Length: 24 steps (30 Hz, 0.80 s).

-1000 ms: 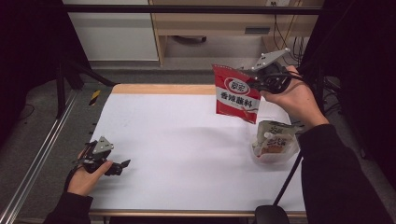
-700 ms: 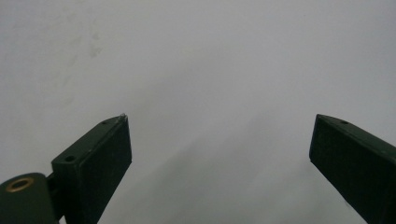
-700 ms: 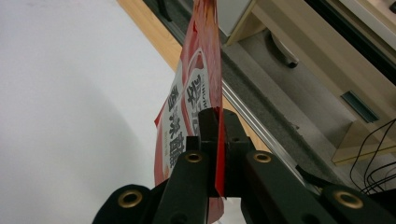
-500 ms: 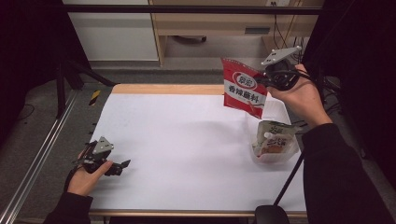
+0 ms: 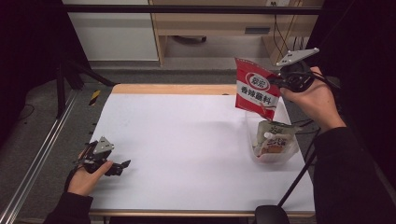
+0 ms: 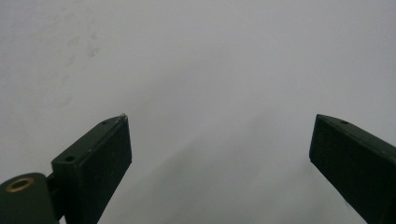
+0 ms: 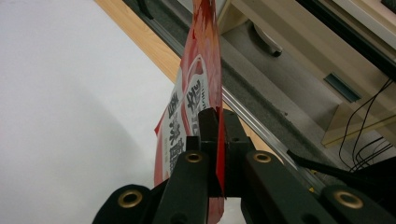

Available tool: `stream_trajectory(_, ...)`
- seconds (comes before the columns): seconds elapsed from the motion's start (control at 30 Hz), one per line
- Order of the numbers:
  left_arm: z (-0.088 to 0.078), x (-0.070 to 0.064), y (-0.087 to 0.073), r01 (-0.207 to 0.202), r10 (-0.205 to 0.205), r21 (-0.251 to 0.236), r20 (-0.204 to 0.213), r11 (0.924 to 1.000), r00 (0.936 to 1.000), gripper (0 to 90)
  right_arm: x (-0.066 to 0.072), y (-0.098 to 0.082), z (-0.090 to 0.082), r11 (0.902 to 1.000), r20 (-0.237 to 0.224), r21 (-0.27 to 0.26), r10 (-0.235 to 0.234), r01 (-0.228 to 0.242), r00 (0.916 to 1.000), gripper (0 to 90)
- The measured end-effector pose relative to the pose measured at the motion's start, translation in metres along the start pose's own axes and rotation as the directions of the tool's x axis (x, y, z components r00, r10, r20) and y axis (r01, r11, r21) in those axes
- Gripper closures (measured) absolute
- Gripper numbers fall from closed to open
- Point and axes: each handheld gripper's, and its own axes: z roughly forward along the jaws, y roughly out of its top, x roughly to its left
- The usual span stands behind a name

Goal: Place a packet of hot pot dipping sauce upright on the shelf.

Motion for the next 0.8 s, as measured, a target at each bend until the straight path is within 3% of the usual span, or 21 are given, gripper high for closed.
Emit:
stream_trajectory(0.37,0.000,0.000,0.000,0.001,-0.001,-0.001,0.004,1.0000,1.0000,5.5,-0.013,-0.020,-0.004,0.9990,0.019,0.024,0.038,-0.039,0.9991,89.9)
stream_trajectory(0.8,0.000,0.000,0.000,-0.001,0.001,0.000,0.004,1.0000,1.0000,5.5,-0.018,-0.038,0.003,0.9961,0.025,0.054,0.068,-0.069,0.9974,89.9)
